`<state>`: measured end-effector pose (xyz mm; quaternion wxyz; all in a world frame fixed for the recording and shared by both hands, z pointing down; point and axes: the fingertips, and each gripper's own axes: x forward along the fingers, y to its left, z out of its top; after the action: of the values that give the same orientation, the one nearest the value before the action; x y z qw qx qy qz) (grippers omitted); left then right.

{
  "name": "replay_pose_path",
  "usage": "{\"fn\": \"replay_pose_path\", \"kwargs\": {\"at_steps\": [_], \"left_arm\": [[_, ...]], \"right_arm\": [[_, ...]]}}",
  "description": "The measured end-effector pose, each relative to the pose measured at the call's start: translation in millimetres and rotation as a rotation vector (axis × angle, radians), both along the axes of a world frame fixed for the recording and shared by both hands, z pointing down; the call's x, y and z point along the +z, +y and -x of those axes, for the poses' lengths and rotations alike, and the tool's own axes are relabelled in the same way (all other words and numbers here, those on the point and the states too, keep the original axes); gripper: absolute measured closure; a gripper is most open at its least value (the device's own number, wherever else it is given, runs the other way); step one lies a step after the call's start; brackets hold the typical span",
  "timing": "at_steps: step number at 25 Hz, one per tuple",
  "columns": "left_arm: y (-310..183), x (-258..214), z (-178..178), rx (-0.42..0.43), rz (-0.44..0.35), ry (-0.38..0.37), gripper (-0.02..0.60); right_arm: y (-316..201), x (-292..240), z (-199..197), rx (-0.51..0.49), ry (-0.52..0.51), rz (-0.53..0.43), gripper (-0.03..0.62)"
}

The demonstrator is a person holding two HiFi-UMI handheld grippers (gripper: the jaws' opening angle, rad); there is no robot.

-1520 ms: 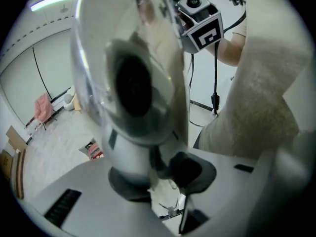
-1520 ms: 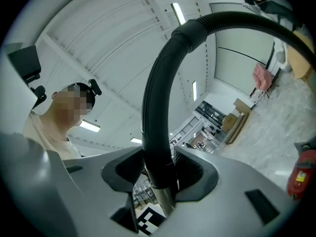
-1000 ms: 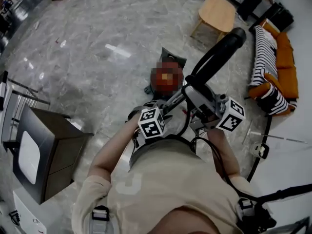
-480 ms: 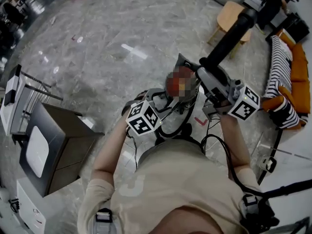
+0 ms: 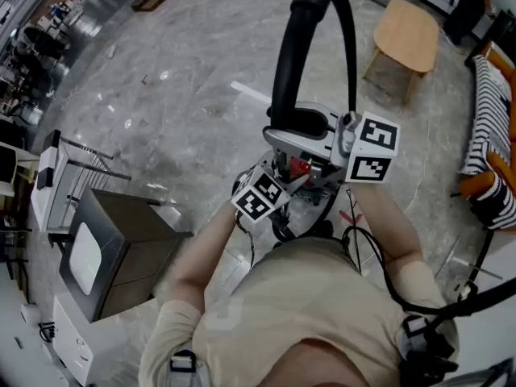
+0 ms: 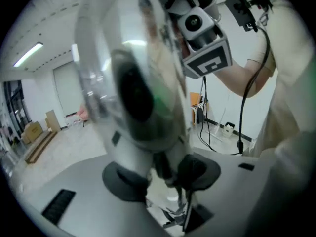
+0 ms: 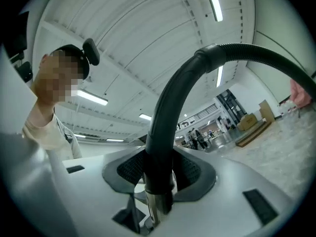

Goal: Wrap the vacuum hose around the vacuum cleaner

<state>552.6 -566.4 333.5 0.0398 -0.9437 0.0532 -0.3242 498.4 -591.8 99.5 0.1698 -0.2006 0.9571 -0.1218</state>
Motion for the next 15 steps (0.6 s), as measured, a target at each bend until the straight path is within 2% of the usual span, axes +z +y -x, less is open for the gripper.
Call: {"fn": "replay_pose_path", "kwargs": {"at_steps": [1,4,8,11,15], "left_arm": [[-6,-1,-5,-0.036,0.032,0.006,0.391],[-21,-1,-13,-0.135,0.123,0.021,0.448],[-49,-2,-19,-0.228,0.143,0.023,0.463],[-62,-7,-20,-0.229,0.153,0.039,0.465],[-78,-14,-16,-0.184,0.192,0.078,0.463]], "right_arm": [[-5,1,-4,-0.029,0.033,0.008,0.433],[-18,4,-9,-0.110,0.125,0.007,0.431],[-41,2,-16,-0.183,0.068,0.012,0.433],[-56,-3,-15,-0.197,0.019,0.021,0.433],[-82,-9,-4,-0.188,-0.002,0.040,0.434]]}}
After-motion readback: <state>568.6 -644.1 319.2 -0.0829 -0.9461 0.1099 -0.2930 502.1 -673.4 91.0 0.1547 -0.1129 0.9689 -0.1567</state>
